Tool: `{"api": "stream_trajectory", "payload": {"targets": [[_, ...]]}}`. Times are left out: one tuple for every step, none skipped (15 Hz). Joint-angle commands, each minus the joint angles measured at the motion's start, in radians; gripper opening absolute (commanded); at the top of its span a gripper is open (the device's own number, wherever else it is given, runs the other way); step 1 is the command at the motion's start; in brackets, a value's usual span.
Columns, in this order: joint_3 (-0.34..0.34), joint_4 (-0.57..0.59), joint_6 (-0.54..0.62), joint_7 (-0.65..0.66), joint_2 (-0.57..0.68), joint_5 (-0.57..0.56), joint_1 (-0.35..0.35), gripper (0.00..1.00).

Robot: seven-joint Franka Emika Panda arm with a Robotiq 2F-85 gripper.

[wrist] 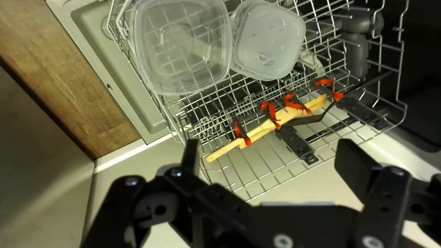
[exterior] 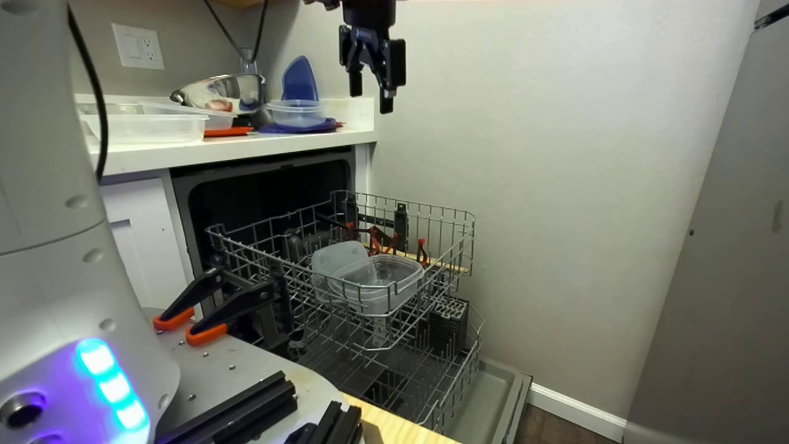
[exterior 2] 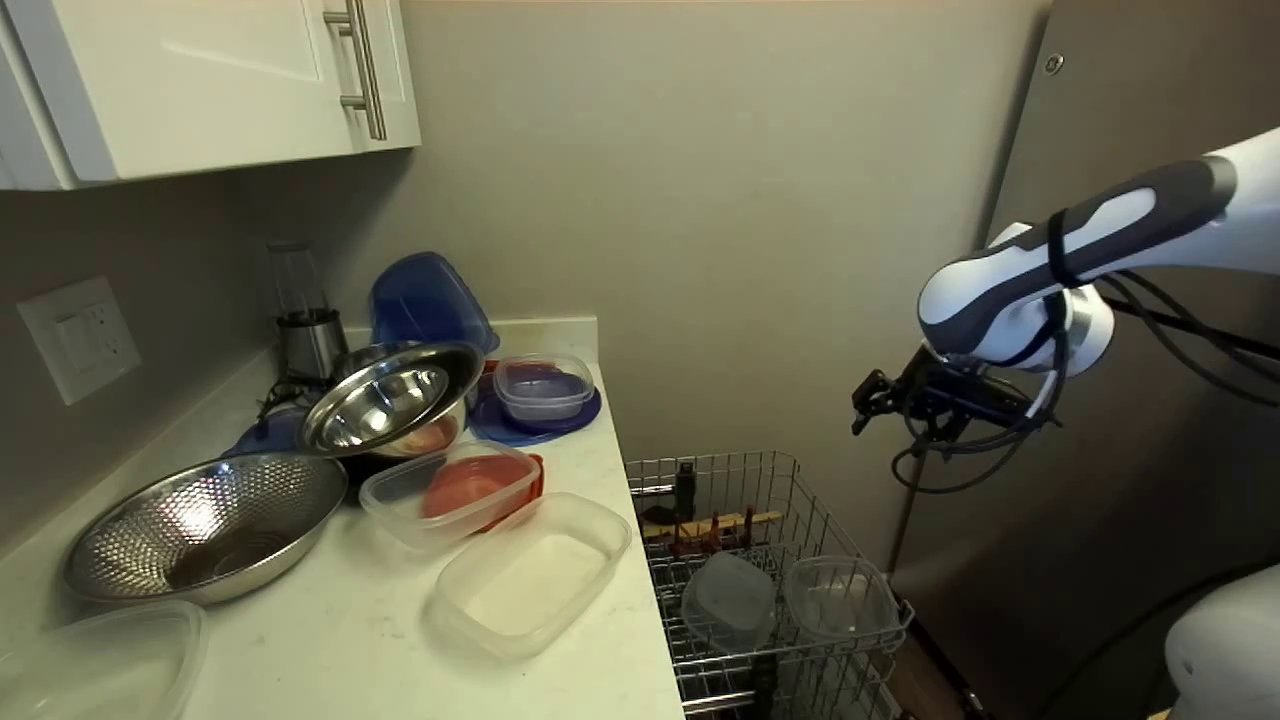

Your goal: Remove the container from the dishwasher

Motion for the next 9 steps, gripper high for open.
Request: {"api": "stream_trajectory", "payload": {"targets": [[0.010, 0.047, 0.159, 0.033, 0.173, 0.113, 0.032, 1.00], [0.020, 0.061, 0.195, 0.043, 0.219, 0.129, 0.040, 1.00], [0.025, 0.075, 0.214, 0.043, 0.254, 0.143, 0.048, 1.00], [0.011, 0.091, 0.178, -0.036, 0.279, 0.151, 0.068, 1.00], [0.007, 0.110, 0.152, -0.088, 0.302, 0.168, 0.083, 1.00], [0.015, 0.125, 0.147, -0.101, 0.341, 0.142, 0.072, 1.00], [0.019, 0.141, 0.141, -0.127, 0.366, 0.143, 0.071, 1.00], [0.022, 0.160, 0.135, -0.141, 0.399, 0.130, 0.060, 1.00], [0.030, 0.173, 0.137, -0.140, 0.423, 0.109, 0.050, 1.00]]}}
